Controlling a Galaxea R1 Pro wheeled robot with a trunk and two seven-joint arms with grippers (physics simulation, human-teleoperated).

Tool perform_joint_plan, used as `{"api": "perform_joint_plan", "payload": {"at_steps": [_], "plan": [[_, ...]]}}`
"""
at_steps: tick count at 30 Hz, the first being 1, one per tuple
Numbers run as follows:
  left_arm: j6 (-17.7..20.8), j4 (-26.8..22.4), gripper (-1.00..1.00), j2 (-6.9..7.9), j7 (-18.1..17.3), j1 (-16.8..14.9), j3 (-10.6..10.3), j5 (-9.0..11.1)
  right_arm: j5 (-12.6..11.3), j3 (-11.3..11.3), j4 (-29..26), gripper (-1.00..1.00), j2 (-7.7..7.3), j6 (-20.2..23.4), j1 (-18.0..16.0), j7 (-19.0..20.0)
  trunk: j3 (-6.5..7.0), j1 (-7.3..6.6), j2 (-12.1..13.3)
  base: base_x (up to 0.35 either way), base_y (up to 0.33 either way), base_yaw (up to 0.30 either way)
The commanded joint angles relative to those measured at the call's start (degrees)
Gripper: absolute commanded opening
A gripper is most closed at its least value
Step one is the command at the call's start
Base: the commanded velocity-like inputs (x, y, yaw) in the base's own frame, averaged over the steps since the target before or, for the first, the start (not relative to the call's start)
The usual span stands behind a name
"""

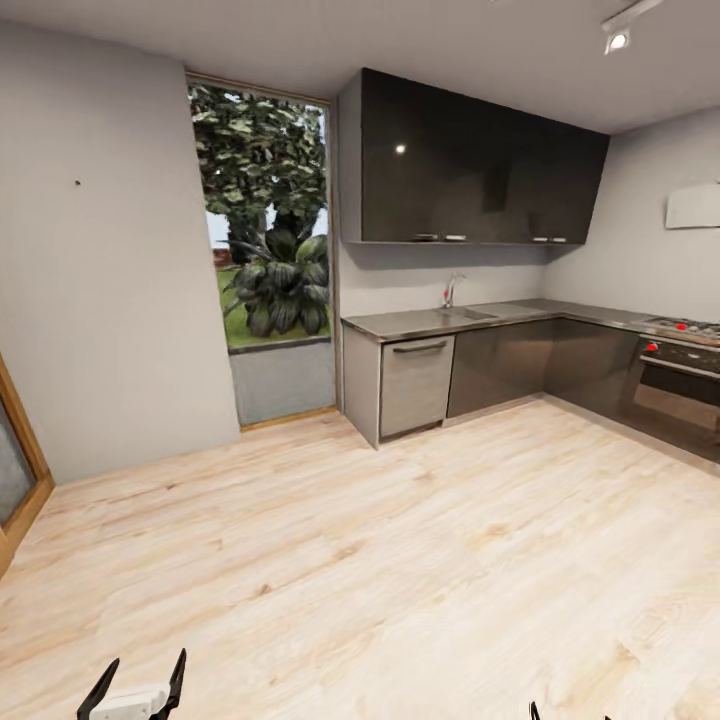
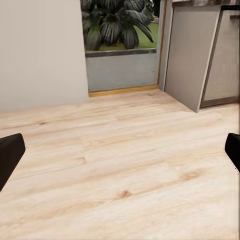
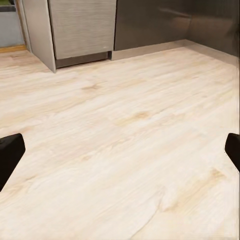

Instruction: Put the three can of soda from the living room inside the tash can in the kitchen.

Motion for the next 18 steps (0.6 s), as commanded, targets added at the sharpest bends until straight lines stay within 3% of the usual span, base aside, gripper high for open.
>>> {"api": "perform_joint_plan", "payload": {"at_steps": [1, 18], "plan": [[-0.01, 0.0, 1.0, 0.0, -0.01, 0.0, -0.01, -0.01, -0.01, 0.0, 0.06, 1.0, 0.0, 0.0, -0.01, 0.0, 0.05, 0.0, 0.0, 0.0, 0.0, -0.174], [-0.04, 0.02, 1.0, -0.05, 0.02, 0.0, -0.06, -0.01, 0.0, 0.0, 0.27, 1.0, 0.18, 0.0, -0.06, -0.05, 0.23, 0.0, 0.0, 0.0, 0.0, -0.043]]}}
